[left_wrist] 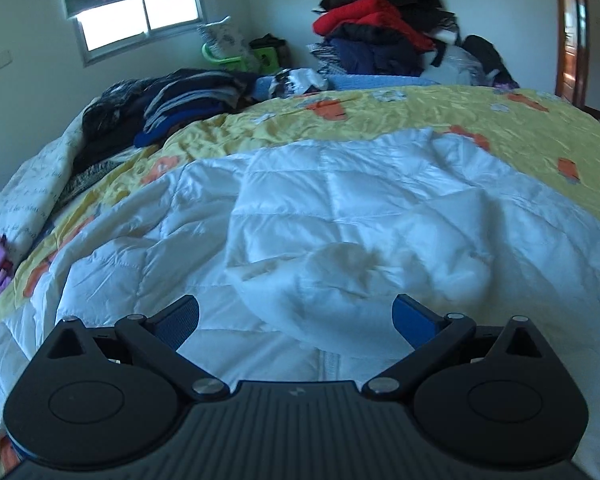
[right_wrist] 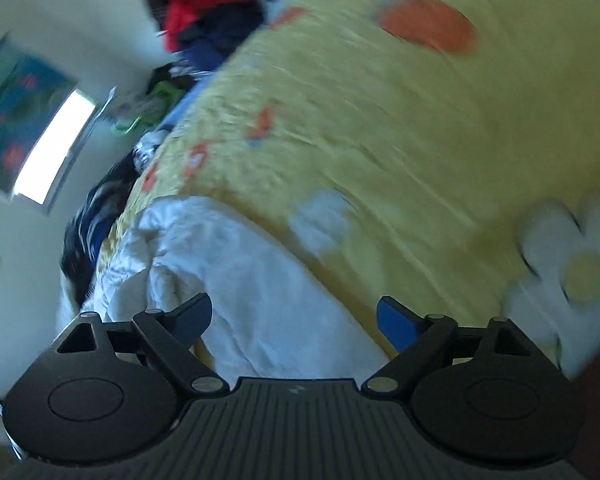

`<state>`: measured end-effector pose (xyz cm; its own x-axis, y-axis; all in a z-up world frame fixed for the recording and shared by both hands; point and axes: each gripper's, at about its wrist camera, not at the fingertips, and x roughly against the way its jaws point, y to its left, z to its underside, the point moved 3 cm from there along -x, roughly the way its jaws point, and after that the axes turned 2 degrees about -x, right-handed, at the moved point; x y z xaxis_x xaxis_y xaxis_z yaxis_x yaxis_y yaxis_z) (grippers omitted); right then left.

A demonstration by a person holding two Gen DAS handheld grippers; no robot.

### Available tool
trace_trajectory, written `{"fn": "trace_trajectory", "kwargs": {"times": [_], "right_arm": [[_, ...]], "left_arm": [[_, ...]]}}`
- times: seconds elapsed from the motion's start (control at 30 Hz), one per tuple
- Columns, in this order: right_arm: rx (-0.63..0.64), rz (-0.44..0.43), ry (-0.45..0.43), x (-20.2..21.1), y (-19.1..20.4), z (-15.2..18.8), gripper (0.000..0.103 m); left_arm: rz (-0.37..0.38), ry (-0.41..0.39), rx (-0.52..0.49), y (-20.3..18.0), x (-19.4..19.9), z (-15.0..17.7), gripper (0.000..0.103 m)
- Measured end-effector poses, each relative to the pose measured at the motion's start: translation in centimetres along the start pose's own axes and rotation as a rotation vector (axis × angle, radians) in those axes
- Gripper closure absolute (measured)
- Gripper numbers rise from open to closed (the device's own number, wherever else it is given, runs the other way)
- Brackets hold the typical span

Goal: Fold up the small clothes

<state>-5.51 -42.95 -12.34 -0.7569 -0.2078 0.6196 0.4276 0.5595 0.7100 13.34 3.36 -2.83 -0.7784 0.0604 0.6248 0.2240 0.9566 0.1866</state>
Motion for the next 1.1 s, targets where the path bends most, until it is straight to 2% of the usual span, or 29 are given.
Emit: {"fn": "trace_trajectory", "kwargs": {"times": [0.07, 0.17, 0.27, 0.33, 0.6, 0.67, 0.7, 0.77, 0.8, 0.83, 0.9, 0.93, 1.0, 1.07, 1.1], "right_arm": [[-0.016, 0.036, 0.008, -0.2, -1.5, 0.9, 0.015], [-0.034, 0.015, 0.072, -0.4, -2.6, 2.0, 0.016], [0.021, -0.002, 0.108, -0.1, -2.3, 3.4, 0.015], [0.027, -0.015, 0.117, 0.2, -2.3, 3.6, 0.018], [-0.015, -0.05, 0.13, 1.1, -2.6, 6.0, 0.019], [-0.012, -0.024, 0.13, 0.1, -2.9, 7.1, 0.03], [0.001, -0.005, 0.118, -0.3, -2.8, 7.7, 0.043], [0.012, 0.005, 0.099, -0.6, -2.4, 8.4, 0.045], [0.013, 0.001, 0.094, -0.5, -2.4, 8.7, 0.052], [0.006, -0.002, 0.097, -0.4, -2.5, 8.6, 0.064], [-0.016, -0.004, 0.104, 0.0, -2.8, 8.5, 0.071], [-0.033, -0.02, 0.107, 0.1, -2.9, 8.2, 0.08], [-0.09, -0.099, 0.1, 1.0, -2.7, 7.7, 0.085], [-0.068, -0.141, 0.082, 2.2, -1.2, 7.0, 0.085], [-0.061, -0.162, 0.077, 2.7, -0.5, 6.7, 0.085]], "left_arm": [[0.006, -0.01, -0.01, -0.5, 0.4, -0.2, 0.0], [0.017, -0.024, -0.013, -0.9, 1.2, -0.5, 0.0], [0.02, -0.037, -0.021, -1.4, 1.9, -0.6, 0.0], [0.023, -0.038, -0.027, -1.7, 2.3, -0.4, 0.0], [0.05, -0.023, -0.013, -2.3, 2.8, 0.5, 0.0], [0.05, -0.016, -0.006, -2.3, 2.7, 0.7, 0.0], [0.049, -0.012, -0.003, -2.2, 2.6, 0.8, 0.0], [0.035, -0.008, 0.003, -2.0, 2.2, 1.1, 0.0], [0.025, -0.006, 0.006, -1.8, 1.9, 1.2, 0.0], [0.011, 0.003, 0.011, -1.5, 1.4, 1.4, 0.0], [-0.001, 0.022, 0.018, -1.1, 0.0, 1.8, 0.0], [-0.008, 0.032, 0.017, -1.0, -0.8, 2.1, 0.0], [-0.023, 0.097, 0.017, -0.9, -2.8, 2.8, 0.0], [-0.023, 0.195, 0.045, -0.7, -5.2, 3.9, 0.0], [-0.017, 0.219, 0.068, -0.5, -5.9, 4.4, 0.0]]}}
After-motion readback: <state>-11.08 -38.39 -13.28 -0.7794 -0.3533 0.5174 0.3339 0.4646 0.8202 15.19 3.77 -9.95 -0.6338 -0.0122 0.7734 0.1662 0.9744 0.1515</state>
